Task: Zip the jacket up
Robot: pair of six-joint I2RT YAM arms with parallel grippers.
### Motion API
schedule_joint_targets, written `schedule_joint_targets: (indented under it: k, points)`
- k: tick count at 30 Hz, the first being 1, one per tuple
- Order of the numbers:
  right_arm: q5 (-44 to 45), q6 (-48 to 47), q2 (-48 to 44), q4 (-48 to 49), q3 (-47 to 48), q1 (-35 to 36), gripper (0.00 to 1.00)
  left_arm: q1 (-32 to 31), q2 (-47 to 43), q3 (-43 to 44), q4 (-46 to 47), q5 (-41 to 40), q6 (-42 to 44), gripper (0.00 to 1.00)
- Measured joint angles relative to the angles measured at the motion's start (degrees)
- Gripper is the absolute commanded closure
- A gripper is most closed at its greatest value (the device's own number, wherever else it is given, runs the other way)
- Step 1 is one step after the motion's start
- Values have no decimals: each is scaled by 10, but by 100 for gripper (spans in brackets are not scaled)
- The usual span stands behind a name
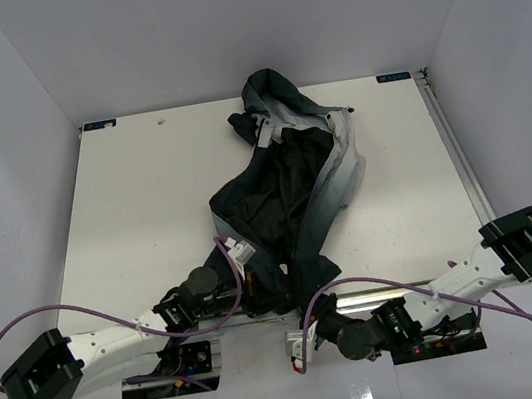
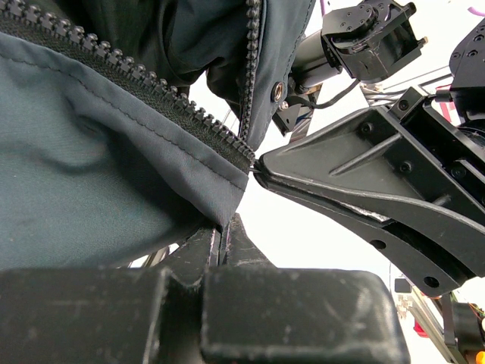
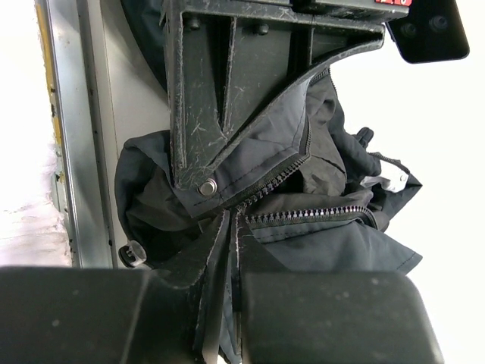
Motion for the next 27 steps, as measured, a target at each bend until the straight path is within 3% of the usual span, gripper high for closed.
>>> schedule_joint_targets:
  k: [9, 17, 23, 25, 27]
  points:
    - [-16, -4, -2, 6, 0, -21, 92, 0, 3, -4, 13, 1, 2, 100]
    - [-91, -1, -41, 17, 13, -123, 92, 11, -23, -4, 31, -36, 6, 100]
    - [-131, 2, -42, -6, 33, -151, 92, 13, -26, -3, 31, -51, 8, 100]
    - [-149, 13, -43, -35, 44, -154, 92, 13, -28, -1, 19, -52, 10, 74]
    - [-168, 32, -46, -69, 58, -156, 92, 13, -36, 2, -4, -54, 10, 58]
